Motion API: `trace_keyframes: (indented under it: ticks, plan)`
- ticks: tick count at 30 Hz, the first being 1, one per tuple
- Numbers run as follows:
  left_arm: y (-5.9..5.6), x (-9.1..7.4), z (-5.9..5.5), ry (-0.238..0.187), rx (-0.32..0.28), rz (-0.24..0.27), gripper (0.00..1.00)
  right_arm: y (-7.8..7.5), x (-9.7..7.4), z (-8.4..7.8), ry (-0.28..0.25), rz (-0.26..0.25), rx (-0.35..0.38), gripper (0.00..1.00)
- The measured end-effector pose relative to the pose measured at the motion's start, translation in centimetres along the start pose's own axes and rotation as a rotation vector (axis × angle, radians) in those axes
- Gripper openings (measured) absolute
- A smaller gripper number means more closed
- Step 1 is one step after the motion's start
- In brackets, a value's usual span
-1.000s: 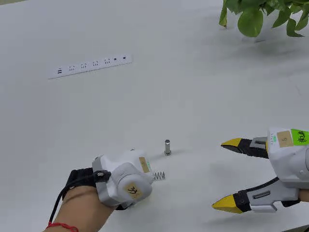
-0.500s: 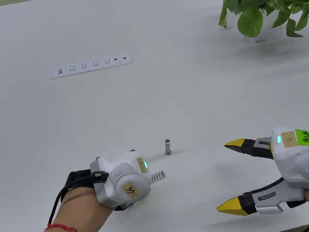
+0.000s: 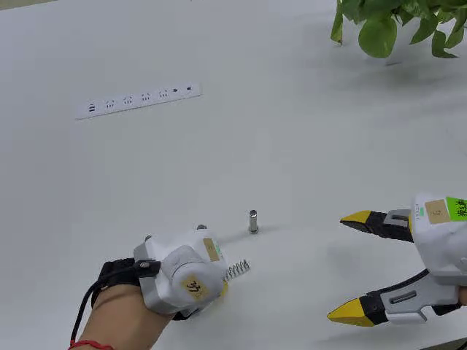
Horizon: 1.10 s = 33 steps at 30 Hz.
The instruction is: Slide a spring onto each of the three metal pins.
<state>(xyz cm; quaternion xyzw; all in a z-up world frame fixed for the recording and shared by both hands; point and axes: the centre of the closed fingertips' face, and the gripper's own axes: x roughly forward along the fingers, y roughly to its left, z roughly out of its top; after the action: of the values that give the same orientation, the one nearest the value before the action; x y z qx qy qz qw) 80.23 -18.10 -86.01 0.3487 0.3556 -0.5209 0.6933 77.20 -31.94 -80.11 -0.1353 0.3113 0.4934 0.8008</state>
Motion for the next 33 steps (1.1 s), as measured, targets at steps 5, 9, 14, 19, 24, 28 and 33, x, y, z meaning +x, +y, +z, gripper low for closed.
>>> trace_keyframes:
  ticks: [5,9,14,19,24,28,33]
  plan:
    - [-0.4,-0.3,-0.1,-0.020,-0.029,-0.002,0.10,0.1,0.0,0.3,-0.004,0.000,0.001,0.84]
    - [-0.5,-0.7,0.0,-0.046,-0.055,0.007,0.10,0.4,0.1,0.5,-0.001,0.007,-0.004,0.84]
    - [-0.5,-1.4,0.1,-0.078,-0.092,0.015,0.10,0.7,0.2,1.1,-0.007,0.011,-0.009,0.83]
    - [-0.8,-2.8,1.1,-0.137,-0.125,0.025,0.10,0.7,0.0,2.1,-0.028,0.011,0.000,0.82]
    - [-0.7,-4.6,2.5,-0.229,-0.171,0.041,0.10,0.8,-0.1,3.9,-0.074,0.010,0.026,0.79]
    - [-0.3,-6.3,3.6,-0.314,-0.206,0.068,0.10,1.0,-0.3,5.8,-0.133,0.013,0.074,0.74]
    - [-0.3,-8.6,4.9,-0.401,-0.250,0.090,0.10,1.8,-0.1,9.0,-0.248,0.038,0.207,0.60]
